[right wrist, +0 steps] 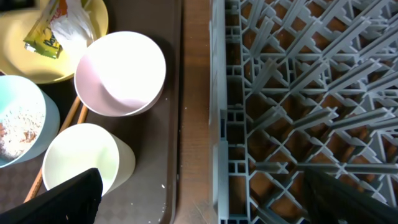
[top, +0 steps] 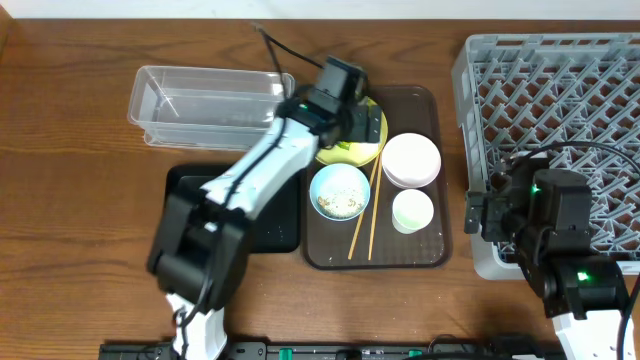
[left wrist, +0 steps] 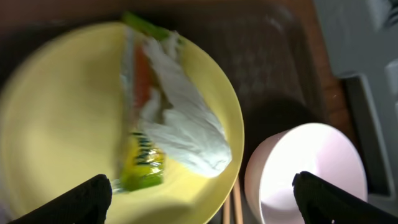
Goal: Sort waste into correct bins and load items into the dishwasher rack
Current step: 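Reach left gripper to the yellow plate and grasp the plastic bag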
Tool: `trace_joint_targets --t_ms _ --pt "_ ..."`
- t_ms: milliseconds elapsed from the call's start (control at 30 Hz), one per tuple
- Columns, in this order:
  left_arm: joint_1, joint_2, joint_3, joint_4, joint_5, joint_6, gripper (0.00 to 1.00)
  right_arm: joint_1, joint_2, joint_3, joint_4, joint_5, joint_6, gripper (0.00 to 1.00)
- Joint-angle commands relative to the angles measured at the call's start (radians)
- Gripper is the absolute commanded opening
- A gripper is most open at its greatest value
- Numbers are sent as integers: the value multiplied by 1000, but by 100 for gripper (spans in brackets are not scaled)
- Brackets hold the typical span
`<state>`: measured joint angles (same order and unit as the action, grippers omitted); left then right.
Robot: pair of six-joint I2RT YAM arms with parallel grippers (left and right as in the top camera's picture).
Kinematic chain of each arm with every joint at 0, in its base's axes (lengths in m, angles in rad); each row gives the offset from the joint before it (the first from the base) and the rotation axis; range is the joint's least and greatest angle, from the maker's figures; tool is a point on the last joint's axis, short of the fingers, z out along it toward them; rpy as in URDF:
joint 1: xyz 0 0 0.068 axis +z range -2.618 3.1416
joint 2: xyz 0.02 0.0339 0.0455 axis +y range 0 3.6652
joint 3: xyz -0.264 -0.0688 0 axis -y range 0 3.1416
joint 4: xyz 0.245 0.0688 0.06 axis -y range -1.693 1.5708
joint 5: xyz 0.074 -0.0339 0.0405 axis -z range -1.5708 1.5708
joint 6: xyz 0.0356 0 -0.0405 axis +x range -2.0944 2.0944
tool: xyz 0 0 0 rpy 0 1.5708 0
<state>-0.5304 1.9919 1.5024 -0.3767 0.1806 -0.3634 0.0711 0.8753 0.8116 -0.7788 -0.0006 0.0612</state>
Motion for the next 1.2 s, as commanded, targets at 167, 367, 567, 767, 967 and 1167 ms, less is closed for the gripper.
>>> trace_joint_targets --t_ms 167,367,567,767,967,1167 --pt "-37 112 22 87 -9 -61 88 6 15 23 -3 -12 13 99" --pt "-42 149 22 123 -10 -61 68 6 15 23 -5 -12 13 99" --pt "-43 174 20 113 -10 -61 58 6 15 23 -10 -12 13 99" --pt "-41 166 20 106 -9 -61 24 6 15 23 -10 -12 13 99" --pt "-24 114 20 50 -10 -34 6 6 15 23 -10 -11 13 99" --pt "40 -16 20 -13 -10 -34 6 6 15 23 -11 -11 13 99"
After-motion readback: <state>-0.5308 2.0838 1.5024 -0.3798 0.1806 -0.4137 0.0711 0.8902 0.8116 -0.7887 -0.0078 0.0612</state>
